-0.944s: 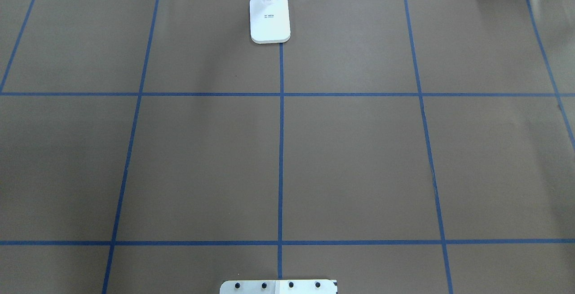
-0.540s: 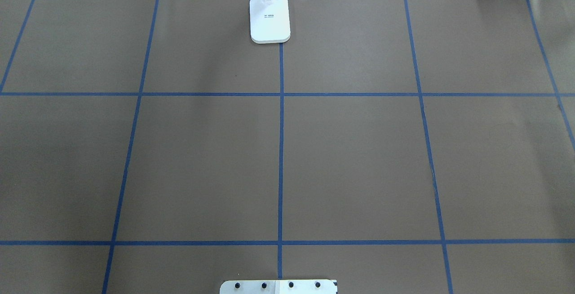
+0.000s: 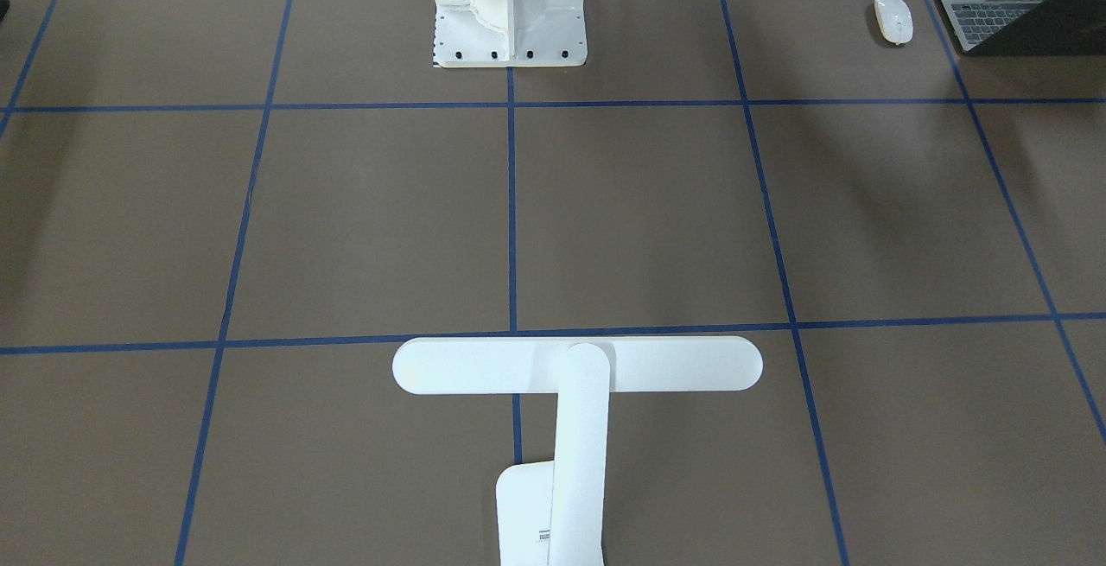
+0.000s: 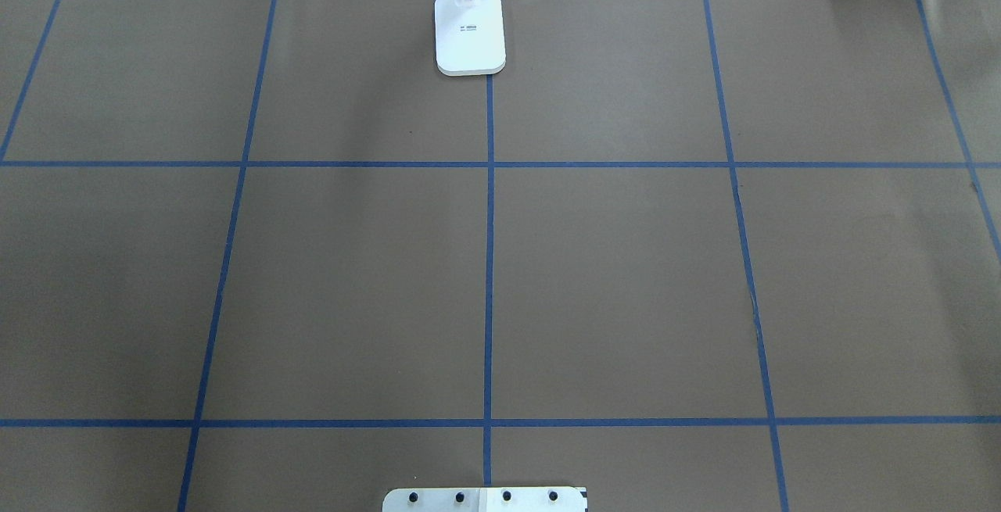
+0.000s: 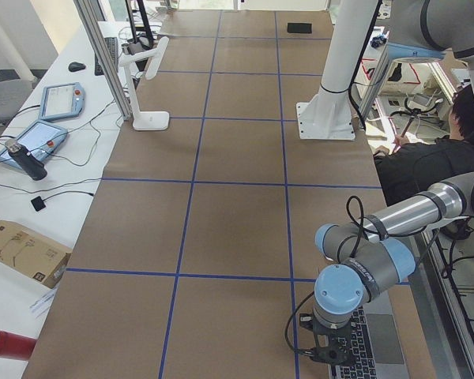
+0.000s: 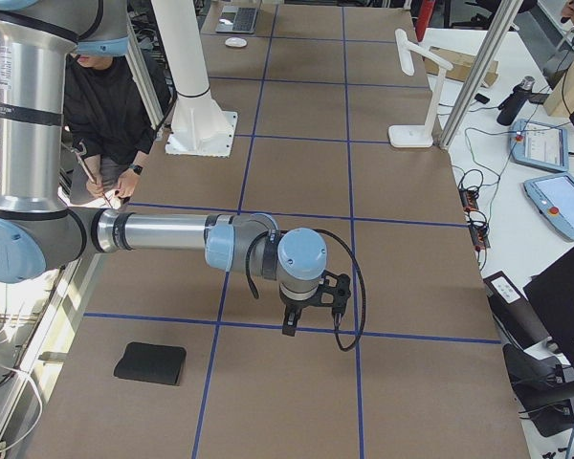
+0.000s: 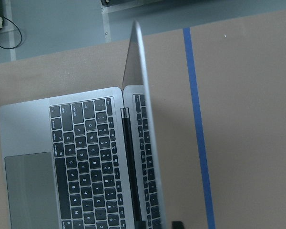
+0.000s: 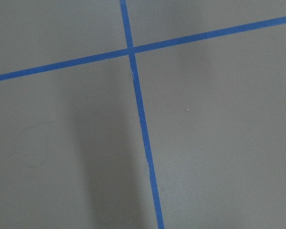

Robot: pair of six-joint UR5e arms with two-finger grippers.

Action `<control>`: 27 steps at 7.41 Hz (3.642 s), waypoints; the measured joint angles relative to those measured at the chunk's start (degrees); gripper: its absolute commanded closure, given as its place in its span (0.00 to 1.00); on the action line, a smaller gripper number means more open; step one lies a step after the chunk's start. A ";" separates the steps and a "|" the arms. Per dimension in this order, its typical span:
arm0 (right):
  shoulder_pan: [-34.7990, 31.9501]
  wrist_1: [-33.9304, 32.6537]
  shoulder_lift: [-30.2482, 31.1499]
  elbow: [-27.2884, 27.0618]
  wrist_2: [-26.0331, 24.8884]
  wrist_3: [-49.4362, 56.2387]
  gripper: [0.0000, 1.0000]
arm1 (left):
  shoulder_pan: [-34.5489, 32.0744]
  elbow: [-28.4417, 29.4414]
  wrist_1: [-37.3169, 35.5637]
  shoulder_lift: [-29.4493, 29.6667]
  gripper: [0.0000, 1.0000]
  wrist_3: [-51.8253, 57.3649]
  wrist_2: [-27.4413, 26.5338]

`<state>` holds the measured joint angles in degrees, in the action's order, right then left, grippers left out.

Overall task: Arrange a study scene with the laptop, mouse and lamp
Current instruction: 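Carry the grey laptop with the left gripper onto the table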

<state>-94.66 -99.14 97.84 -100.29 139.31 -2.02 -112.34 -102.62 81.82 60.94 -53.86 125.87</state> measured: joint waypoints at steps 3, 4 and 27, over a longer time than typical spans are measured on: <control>0.00 0.00 -0.10 -0.07 -0.02 -0.19 0.01 | -5.11 -4.48 -5.49 2.31 1.00 -0.07 -0.25; 0.00 0.00 -0.15 -0.08 -0.05 -0.23 0.01 | -5.36 -7.00 -9.49 4.19 1.00 -0.16 -0.29; -0.03 -0.54 -0.19 -1.95 2.09 0.09 0.01 | 51.83 -3.81 -37.73 76.90 1.00 -72.42 7.80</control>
<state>-94.69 -99.68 97.65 -102.24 141.39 -1.93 -60.52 -106.43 44.09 137.83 -126.27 133.67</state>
